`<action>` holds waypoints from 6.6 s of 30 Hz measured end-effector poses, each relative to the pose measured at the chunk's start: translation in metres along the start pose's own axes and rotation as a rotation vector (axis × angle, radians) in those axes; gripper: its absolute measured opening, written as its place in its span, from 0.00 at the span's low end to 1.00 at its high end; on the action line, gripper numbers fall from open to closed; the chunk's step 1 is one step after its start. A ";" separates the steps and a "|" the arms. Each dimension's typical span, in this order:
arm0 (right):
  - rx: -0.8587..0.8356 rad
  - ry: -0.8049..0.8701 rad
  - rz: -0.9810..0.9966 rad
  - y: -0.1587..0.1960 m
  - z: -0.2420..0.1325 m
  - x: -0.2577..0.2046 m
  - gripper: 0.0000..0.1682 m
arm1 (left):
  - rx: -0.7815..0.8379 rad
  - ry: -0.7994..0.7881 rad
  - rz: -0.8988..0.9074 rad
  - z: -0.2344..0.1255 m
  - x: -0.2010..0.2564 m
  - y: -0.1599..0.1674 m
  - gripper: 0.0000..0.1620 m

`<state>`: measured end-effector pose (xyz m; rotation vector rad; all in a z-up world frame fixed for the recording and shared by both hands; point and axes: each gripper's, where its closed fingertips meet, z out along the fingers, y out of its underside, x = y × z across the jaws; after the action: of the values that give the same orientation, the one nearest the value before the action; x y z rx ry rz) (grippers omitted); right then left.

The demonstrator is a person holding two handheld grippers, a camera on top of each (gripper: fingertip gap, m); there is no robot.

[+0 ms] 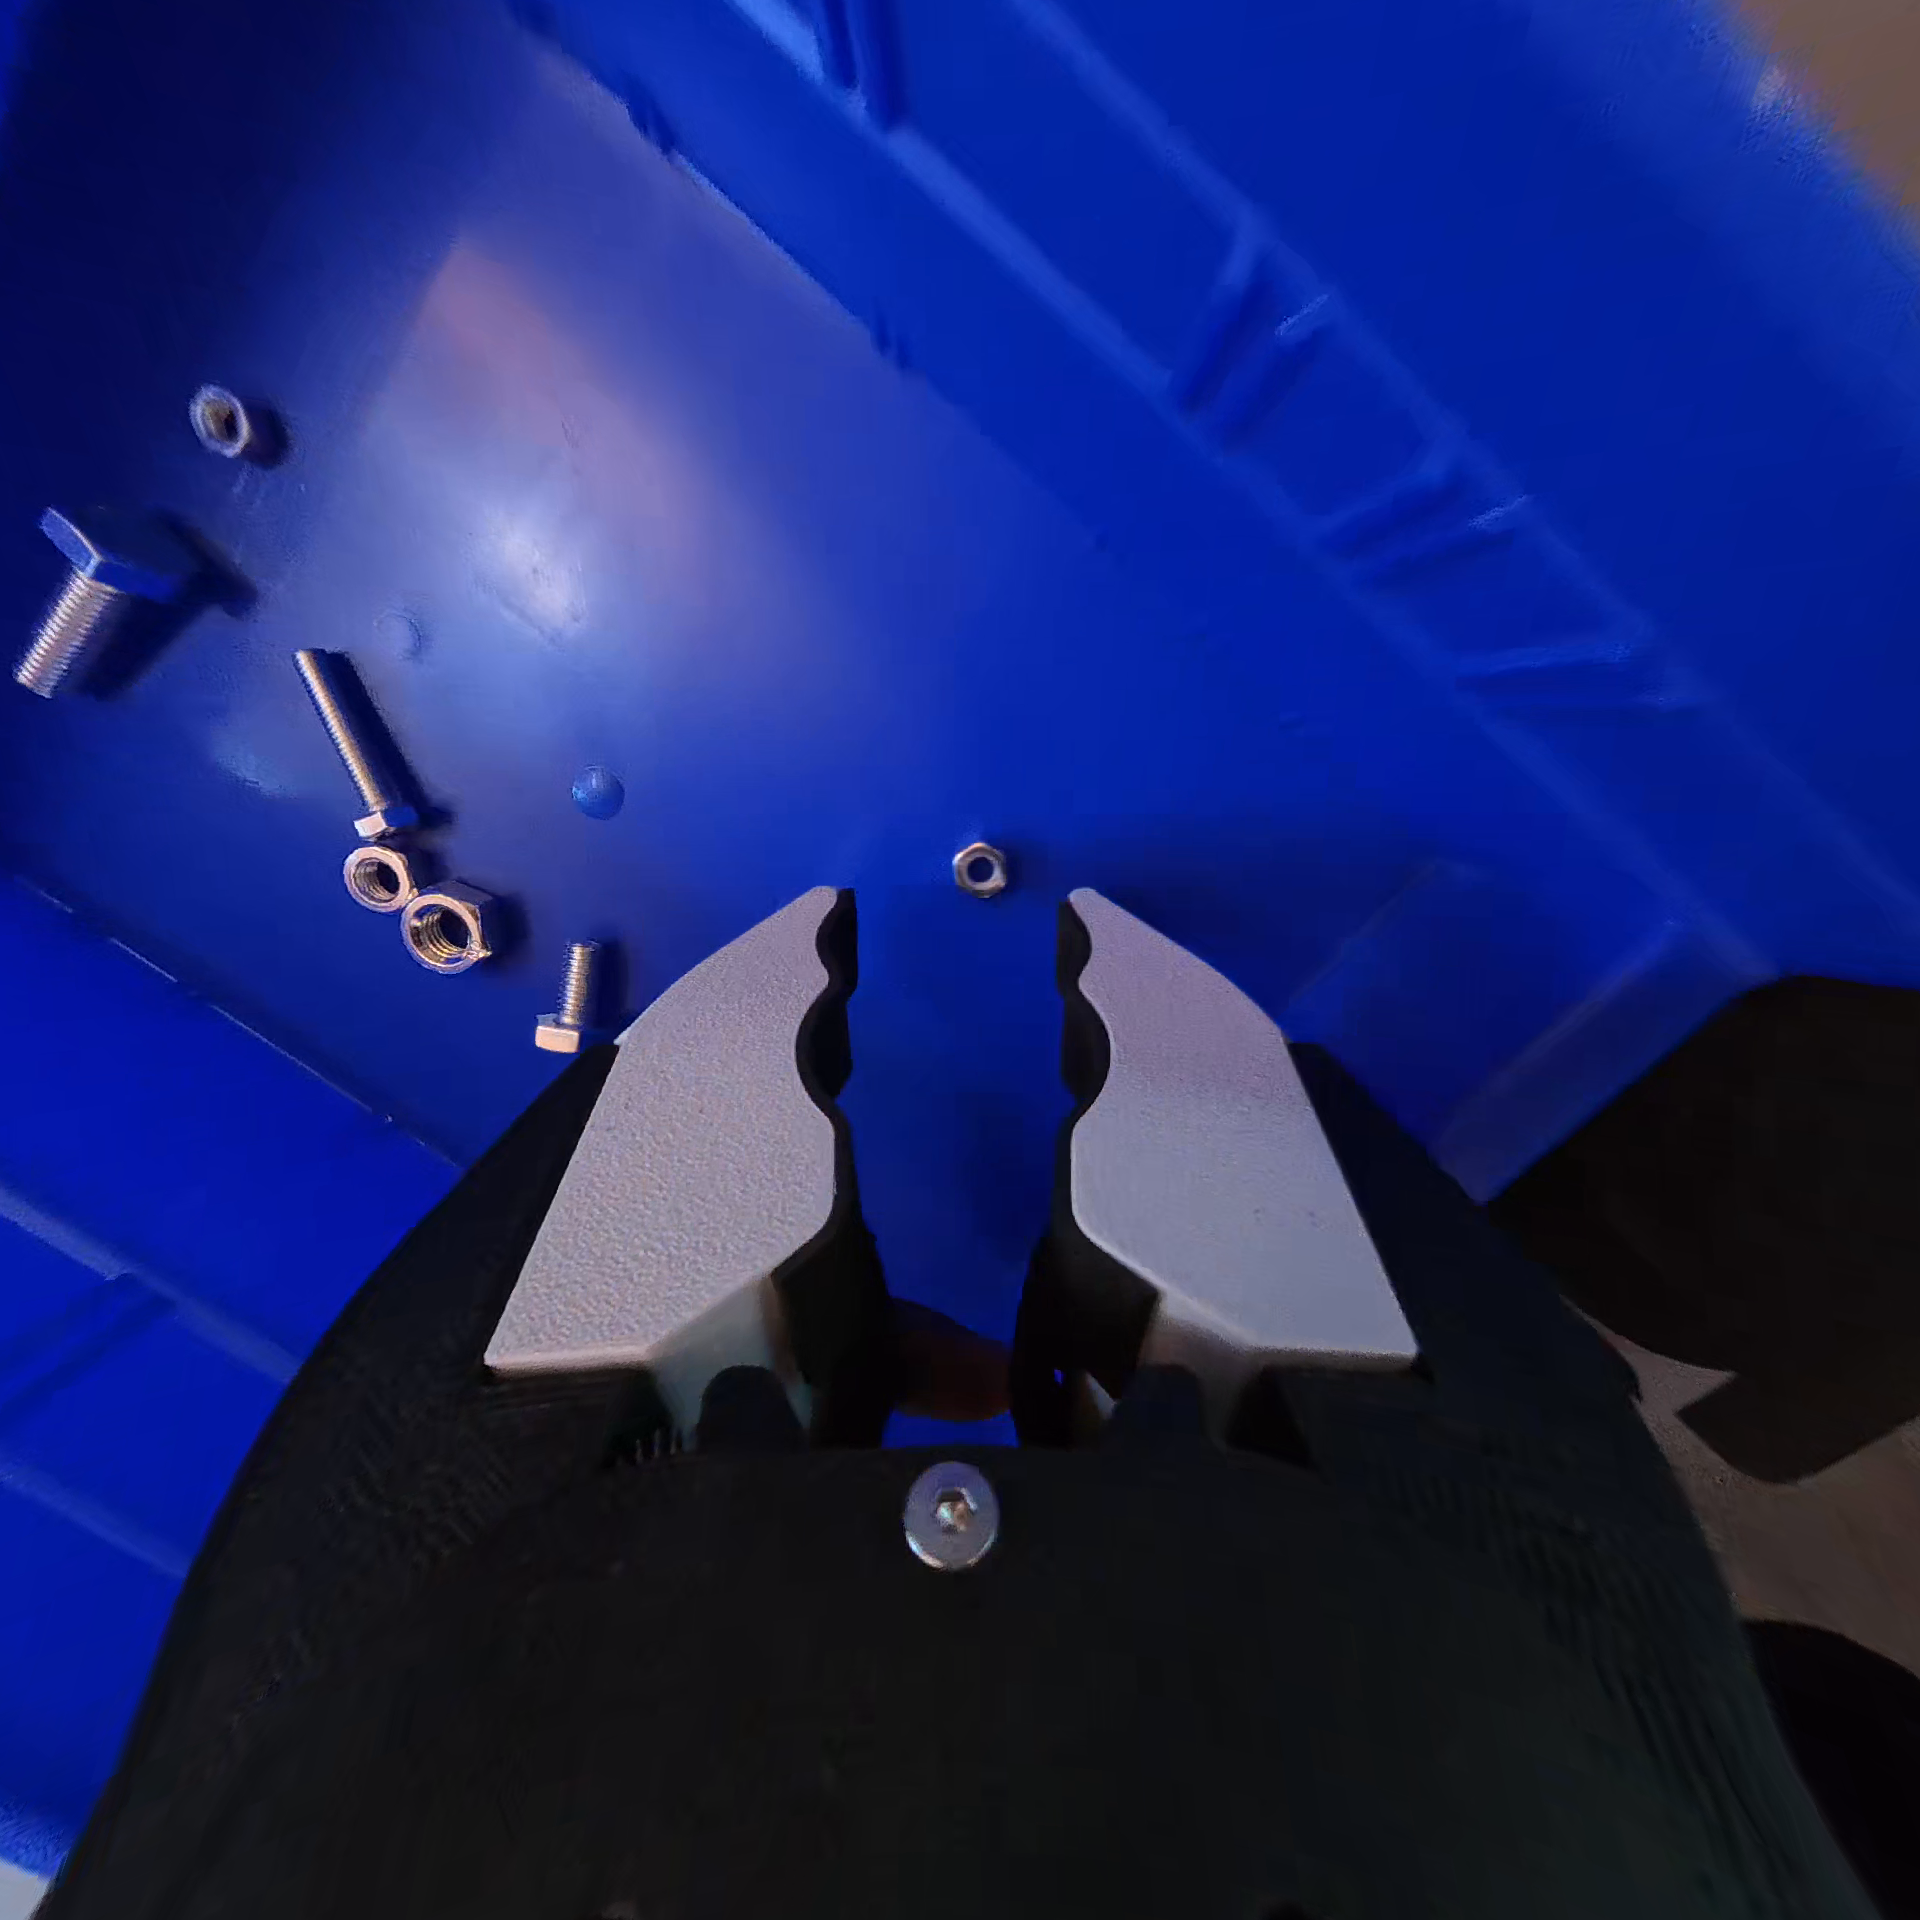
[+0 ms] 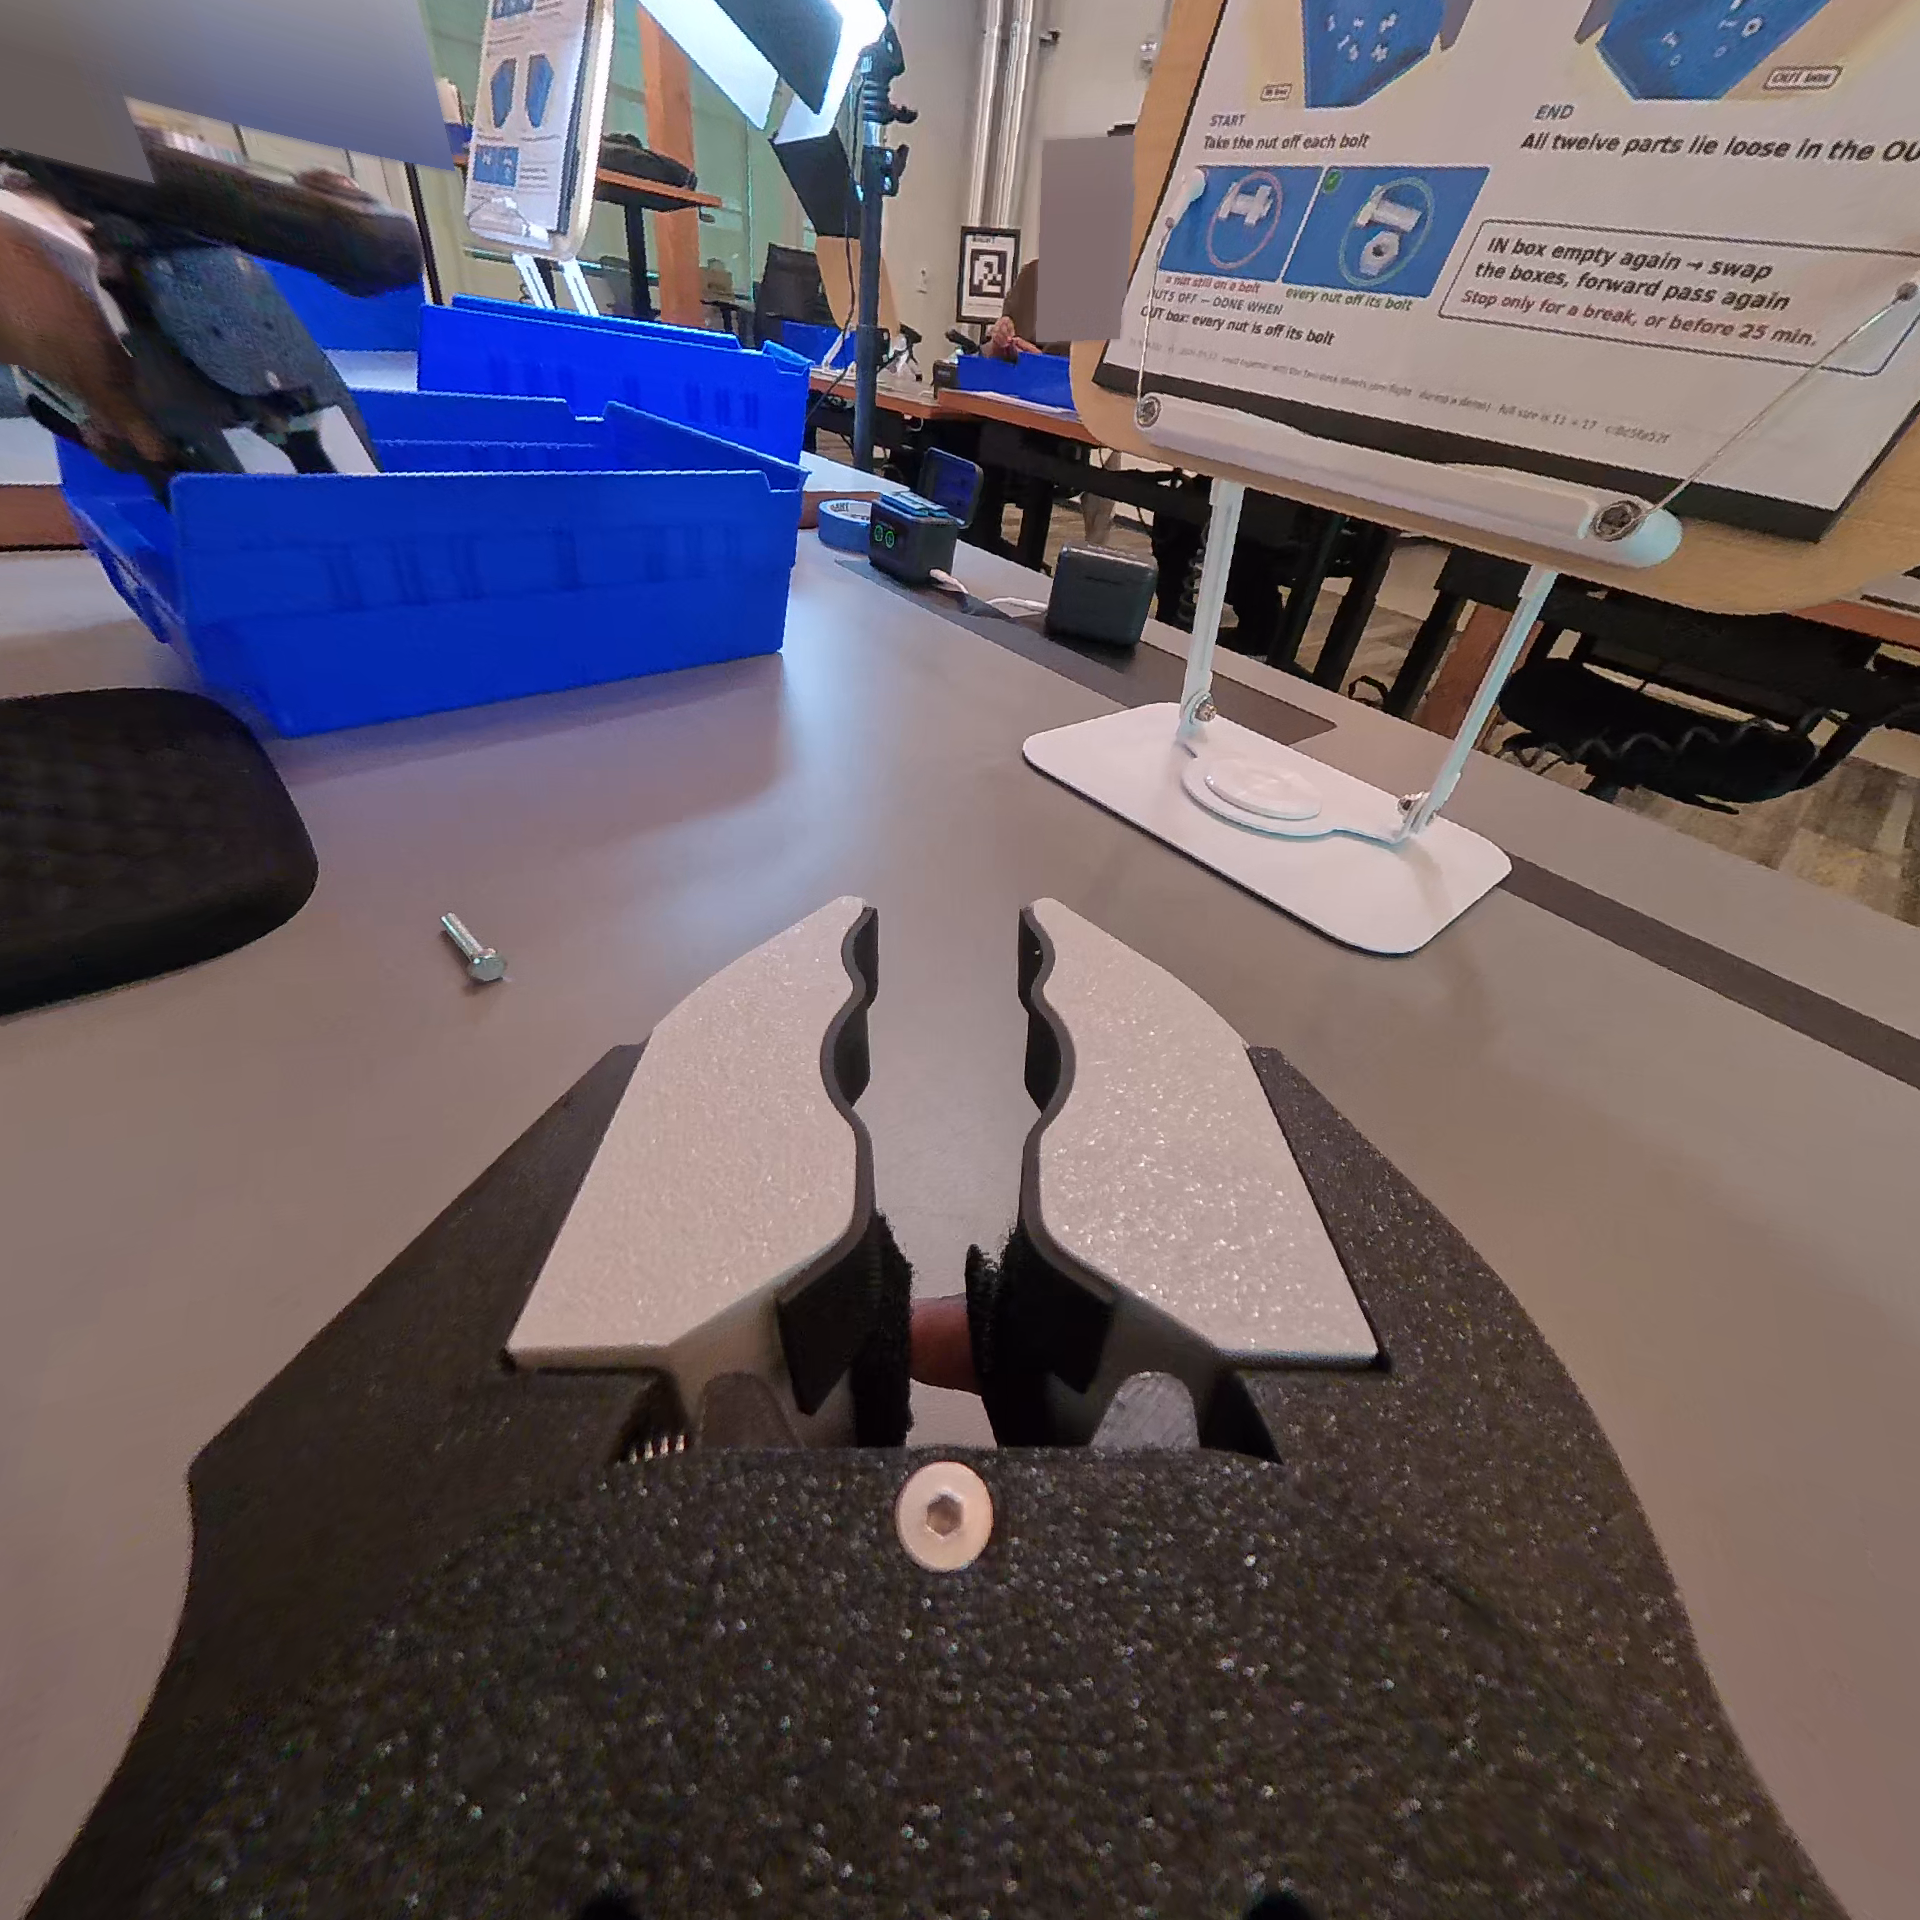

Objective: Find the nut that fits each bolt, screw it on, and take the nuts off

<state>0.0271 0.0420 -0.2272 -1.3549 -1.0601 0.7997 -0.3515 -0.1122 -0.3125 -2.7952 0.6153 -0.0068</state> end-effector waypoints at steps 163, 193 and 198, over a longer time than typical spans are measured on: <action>0.005 -0.313 0.307 -0.047 0.042 -0.086 0.03 | 1.011 -0.320 0.446 -0.043 0.215 -0.219 0.19; -0.062 -0.375 0.176 -0.049 0.045 -0.117 0.03 | 1.037 -0.178 0.353 -0.028 0.225 -0.219 0.04; -0.130 -0.475 0.026 -0.048 0.036 -0.121 0.03 | 1.021 -0.099 0.408 -0.024 0.236 -0.214 0.04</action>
<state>-0.0554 -0.0614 -0.1991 -1.3195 -1.4855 1.1218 -0.0504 -0.0293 -0.2448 -1.6585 0.8372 -0.0762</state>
